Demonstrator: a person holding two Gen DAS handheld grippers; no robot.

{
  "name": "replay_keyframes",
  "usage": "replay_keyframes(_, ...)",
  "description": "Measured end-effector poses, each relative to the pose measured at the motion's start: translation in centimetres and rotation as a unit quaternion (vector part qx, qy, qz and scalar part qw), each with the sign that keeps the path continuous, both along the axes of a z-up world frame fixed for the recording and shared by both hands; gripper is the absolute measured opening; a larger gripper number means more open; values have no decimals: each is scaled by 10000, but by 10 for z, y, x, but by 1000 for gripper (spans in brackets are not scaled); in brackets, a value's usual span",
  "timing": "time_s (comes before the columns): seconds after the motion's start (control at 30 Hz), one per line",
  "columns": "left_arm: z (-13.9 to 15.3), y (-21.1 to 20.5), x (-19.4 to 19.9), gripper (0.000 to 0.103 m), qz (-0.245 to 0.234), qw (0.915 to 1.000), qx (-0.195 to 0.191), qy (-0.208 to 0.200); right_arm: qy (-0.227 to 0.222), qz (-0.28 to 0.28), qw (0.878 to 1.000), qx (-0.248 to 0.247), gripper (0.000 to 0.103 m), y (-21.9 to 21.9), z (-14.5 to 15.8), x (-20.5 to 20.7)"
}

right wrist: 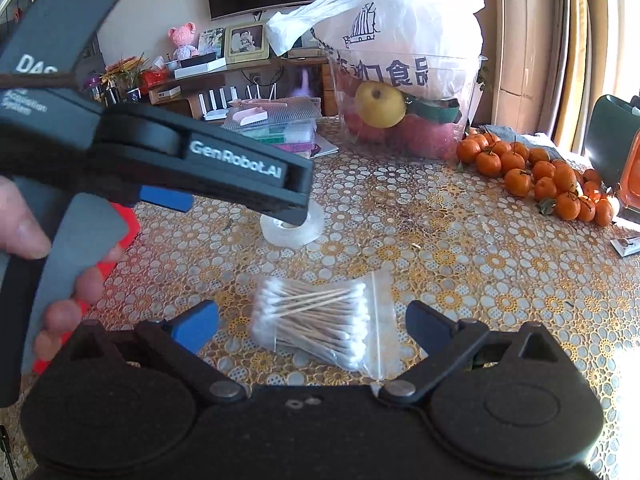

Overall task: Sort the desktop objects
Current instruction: 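Grasp the tape roll with the left tool while the right tool grasps the cotton swab bag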

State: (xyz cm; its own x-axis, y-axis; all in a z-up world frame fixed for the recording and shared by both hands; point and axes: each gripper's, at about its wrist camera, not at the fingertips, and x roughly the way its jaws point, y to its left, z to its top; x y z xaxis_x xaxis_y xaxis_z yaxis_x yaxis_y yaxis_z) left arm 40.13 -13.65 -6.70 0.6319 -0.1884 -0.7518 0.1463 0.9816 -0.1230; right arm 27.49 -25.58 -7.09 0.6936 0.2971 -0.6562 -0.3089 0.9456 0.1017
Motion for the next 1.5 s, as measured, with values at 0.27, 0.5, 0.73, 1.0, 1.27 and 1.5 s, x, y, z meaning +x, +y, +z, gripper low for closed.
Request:
replay_keyframes(0.27, -21, -13, 25, 103, 36, 9997, 192, 159, 46, 5, 10000, 51, 100, 3, -7, 8)
replay_keyframes(0.5, -33, -17, 41, 103, 127, 9994, 288, 122, 53, -93, 9999, 38, 101, 4, -12, 15)
replay_keyframes(0.73, -45, -19, 47, 102, 126, 9991, 376, 125, 159, -127, 9998, 79, 101, 2, -21, 20)
replay_keyframes(1.0, -49, -24, 45, 101, 104, 9985, 536, -69, 181, -202, 9996, 14, 98, 3, -27, 22)
replay_keyframes(1.27, -46, -24, 40, 69, 103, 9977, 574, -346, 104, -232, 9997, -4, 73, -1, -24, 17)
replay_keyframes(1.5, -43, -24, 40, 59, 107, 9978, 575, -303, 97, -319, 9994, 21, 67, -6, -19, 14)
